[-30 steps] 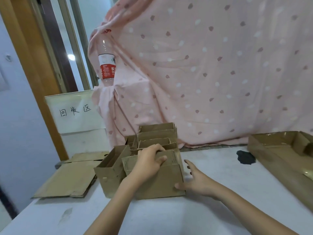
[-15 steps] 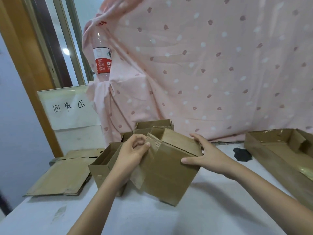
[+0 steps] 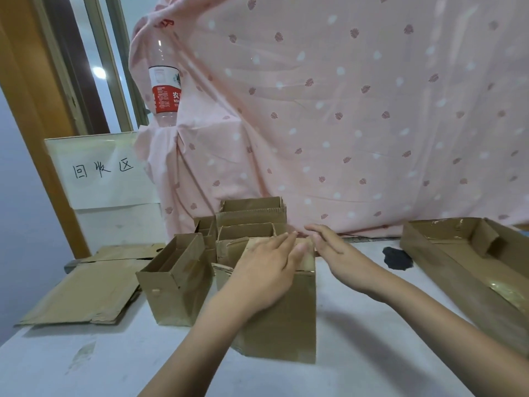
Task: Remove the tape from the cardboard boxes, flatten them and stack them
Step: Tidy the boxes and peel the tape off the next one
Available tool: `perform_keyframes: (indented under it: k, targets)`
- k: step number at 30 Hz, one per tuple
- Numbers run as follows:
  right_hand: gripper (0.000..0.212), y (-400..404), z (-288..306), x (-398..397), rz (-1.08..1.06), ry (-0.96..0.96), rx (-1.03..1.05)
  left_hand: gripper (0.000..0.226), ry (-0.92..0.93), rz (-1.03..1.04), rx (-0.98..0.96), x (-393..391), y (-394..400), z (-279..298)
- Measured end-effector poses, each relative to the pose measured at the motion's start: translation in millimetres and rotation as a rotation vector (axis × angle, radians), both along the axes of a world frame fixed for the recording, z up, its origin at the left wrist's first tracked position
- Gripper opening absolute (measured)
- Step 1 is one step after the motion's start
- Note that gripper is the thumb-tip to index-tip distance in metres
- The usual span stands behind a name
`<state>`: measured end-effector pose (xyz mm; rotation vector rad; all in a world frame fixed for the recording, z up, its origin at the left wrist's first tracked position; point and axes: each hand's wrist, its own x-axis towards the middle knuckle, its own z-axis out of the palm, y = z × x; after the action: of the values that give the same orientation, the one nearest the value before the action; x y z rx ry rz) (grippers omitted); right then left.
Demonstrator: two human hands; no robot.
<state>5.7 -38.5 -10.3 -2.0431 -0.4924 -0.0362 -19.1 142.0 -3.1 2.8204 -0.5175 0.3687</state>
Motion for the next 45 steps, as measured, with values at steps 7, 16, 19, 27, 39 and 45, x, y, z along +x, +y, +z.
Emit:
perform_keyframes:
  k: [7, 16, 19, 27, 39, 45]
  targets:
    - [0.018, -14.6, 7.2, 21.1, -0.023, -0.081, -0.065, 0.098, -0.085, -0.010, 0.230, -10.6, 3.4, -1.8]
    - [0.009, -14.7, 25.6, 47.5, 0.087, 0.000, -0.174, 0.113, -0.101, -0.008, 0.260, 0.8, 3.6, -12.3]
    - [0.010, -15.6, 31.4, 52.2, 0.137, 0.032, -0.261, 0.113, -0.097, -0.013, 0.251, 0.7, 3.5, -14.9]
    - [0.019, -9.4, 29.6, 55.4, 0.159, 0.030, -0.363, 0.111, -0.146, -0.045, 0.211, 0.5, 5.4, -16.8]
    - [0.008, -22.2, 23.4, 53.0, 0.221, 0.012, -0.335, 0.111, -0.180, -0.080, 0.191, -1.9, 7.8, -16.6]
    - [0.008, -18.8, 28.5, 48.1, 0.068, -0.151, -0.287, 0.113, -0.192, -0.086, 0.191, -0.4, 7.3, -17.7]
